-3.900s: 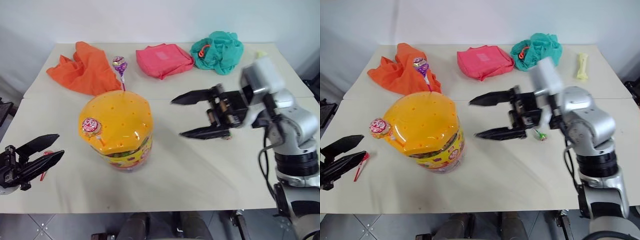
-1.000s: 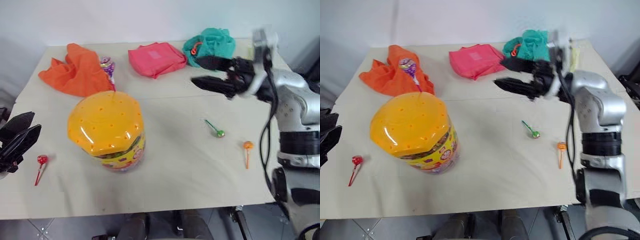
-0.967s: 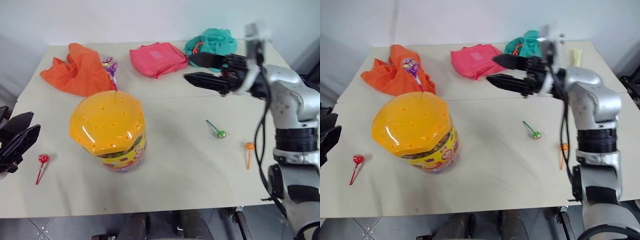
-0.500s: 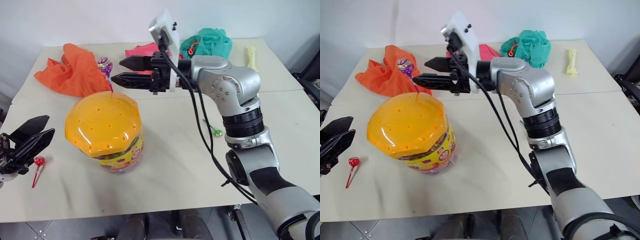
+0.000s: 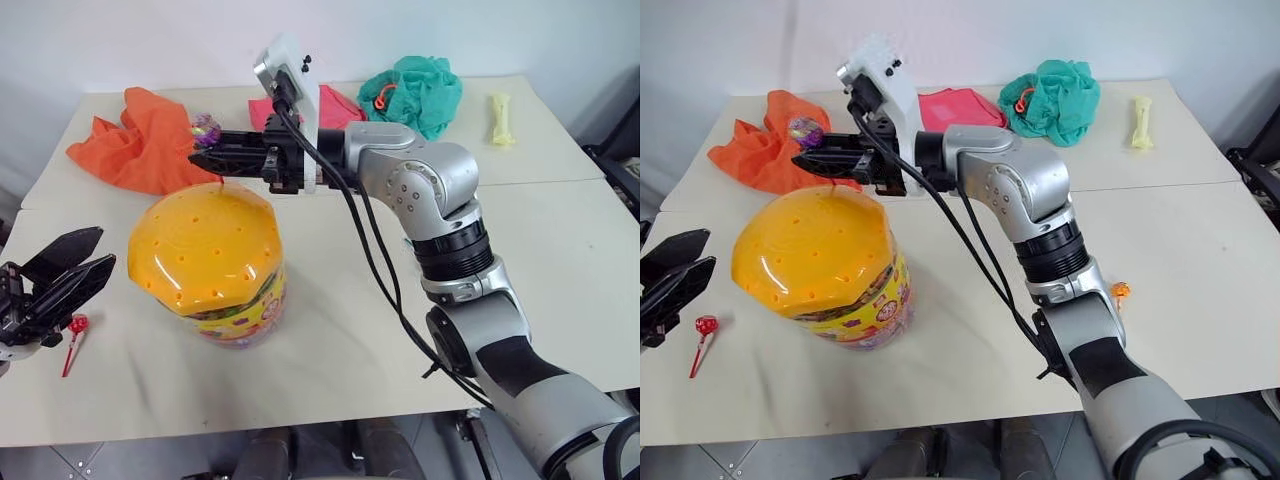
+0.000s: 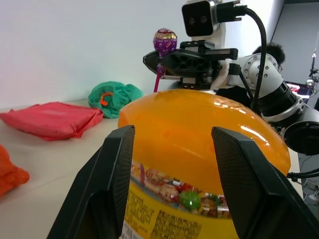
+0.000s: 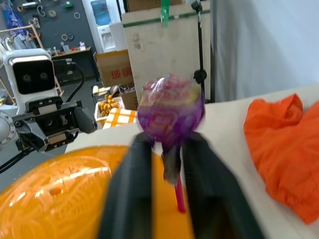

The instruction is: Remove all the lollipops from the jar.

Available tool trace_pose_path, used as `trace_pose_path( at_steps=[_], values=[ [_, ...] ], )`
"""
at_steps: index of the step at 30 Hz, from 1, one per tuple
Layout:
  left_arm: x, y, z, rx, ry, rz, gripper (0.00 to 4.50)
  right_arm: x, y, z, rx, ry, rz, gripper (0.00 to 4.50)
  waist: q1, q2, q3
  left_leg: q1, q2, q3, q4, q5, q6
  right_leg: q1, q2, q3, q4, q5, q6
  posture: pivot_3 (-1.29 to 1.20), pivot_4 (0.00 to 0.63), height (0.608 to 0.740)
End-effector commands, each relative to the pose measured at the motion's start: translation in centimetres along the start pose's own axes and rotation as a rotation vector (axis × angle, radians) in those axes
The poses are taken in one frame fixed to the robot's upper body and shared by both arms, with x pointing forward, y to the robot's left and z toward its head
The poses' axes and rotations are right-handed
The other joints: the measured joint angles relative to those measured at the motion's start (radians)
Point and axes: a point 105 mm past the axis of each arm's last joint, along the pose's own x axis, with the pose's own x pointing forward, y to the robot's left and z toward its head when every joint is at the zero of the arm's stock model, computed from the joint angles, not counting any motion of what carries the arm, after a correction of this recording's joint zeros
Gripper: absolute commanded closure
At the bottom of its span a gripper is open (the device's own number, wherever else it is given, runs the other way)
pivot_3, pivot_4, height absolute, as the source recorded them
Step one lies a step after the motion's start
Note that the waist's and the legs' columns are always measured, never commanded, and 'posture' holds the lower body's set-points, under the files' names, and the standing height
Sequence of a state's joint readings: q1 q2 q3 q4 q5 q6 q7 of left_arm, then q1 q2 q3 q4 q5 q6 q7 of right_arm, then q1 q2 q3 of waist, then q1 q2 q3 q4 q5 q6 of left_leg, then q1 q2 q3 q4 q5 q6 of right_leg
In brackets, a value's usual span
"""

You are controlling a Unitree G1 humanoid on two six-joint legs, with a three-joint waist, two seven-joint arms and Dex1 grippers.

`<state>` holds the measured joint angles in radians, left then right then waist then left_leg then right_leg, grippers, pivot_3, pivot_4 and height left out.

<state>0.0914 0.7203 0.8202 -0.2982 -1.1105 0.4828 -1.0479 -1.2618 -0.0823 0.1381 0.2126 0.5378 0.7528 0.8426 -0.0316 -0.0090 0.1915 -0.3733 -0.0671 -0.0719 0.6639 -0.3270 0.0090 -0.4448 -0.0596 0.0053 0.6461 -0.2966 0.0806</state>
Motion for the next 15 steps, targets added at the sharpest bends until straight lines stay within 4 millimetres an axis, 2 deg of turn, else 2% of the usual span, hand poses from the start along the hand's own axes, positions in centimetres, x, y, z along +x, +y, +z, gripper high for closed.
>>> trace_pose_path(
  at_steps=[1,3,5,8,9,11,12,15],
  values=[
    [0.9,-0.8,1.0,0.054,-0.012,-0.060,1.89,-1.1,0.4,4.0,-0.110,-0.200,0.042,4.48,0.000,0.000,0.000,0.000,0.000,0.000,0.000,0.000,0.000,0.000,0.000,0.000,0.000,0.000,0.000,0.00,0.150,0.740],
    [1.7,-1.4,1.2,0.064,-0.015,-0.111,1.89,-3.4,0.4,5.9,-0.200,-0.320,0.071,4.48,0.000,0.000,0.000,0.000,0.000,0.000,0.000,0.000,0.000,0.000,0.000,0.000,0.000,0.000,0.000,0.00,0.150,0.740],
    [3.0,-2.3,1.8,0.083,-0.014,-0.195,1.89,-6.8,-0.8,7.8,-0.227,-0.394,0.017,4.48,0.007,-0.002,-0.001,0.000,0.000,0.000,0.000,0.000,0.000,0.000,0.000,0.000,0.000,0.000,0.000,0.00,0.150,0.740],
    [4.0,-3.2,2.2,0.094,-0.011,-0.268,1.89,-10.7,-2.4,7.9,-0.257,-0.320,-0.081,4.48,0.011,-0.004,-0.002,-0.001,-0.001,-0.002,0.002,-0.001,0.001,0.002,-0.001,-0.001,-0.001,0.000,0.000,0.00,0.150,0.740],
    [4.2,-3.5,2.1,0.090,0.008,-0.299,1.89,-12.9,-3.0,6.9,-0.280,-0.206,-0.132,4.48,0.009,-0.004,-0.002,-0.001,-0.002,-0.001,0.002,-0.001,0.002,0.002,-0.001,0.000,-0.002,0.000,0.001,0.00,0.150,0.740],
    [4.3,-3.9,2.0,0.082,0.036,-0.335,1.89,-15.9,-3.7,5.4,-0.299,-0.040,-0.201,4.48,0.010,-0.004,-0.002,-0.001,-0.002,-0.001,0.001,-0.001,0.002,0.002,-0.002,0.000,-0.002,0.000,0.001,0.00,0.150,0.740],
    [4.0,-3.9,1.7,0.074,0.063,-0.342,1.89,-18.5,-4.5,3.6,-0.289,0.119,-0.279,4.48,0.008,-0.004,-0.002,-0.001,-0.002,-0.001,0.000,-0.001,0.003,0.002,-0.002,0.000,-0.003,0.000,0.001,0.00,0.150,0.740],
    [3.1,-3.7,0.9,0.068,0.130,-0.362,1.89,-24.6,-4.5,0.1,-0.184,0.406,-0.424,4.48,0.006,-0.002,-0.001,-0.001,-0.001,0.001,-0.002,-0.001,0.003,0.001,-0.001,0.000,-0.006,0.000,0.001,0.00,0.150,0.740]
  ],
)
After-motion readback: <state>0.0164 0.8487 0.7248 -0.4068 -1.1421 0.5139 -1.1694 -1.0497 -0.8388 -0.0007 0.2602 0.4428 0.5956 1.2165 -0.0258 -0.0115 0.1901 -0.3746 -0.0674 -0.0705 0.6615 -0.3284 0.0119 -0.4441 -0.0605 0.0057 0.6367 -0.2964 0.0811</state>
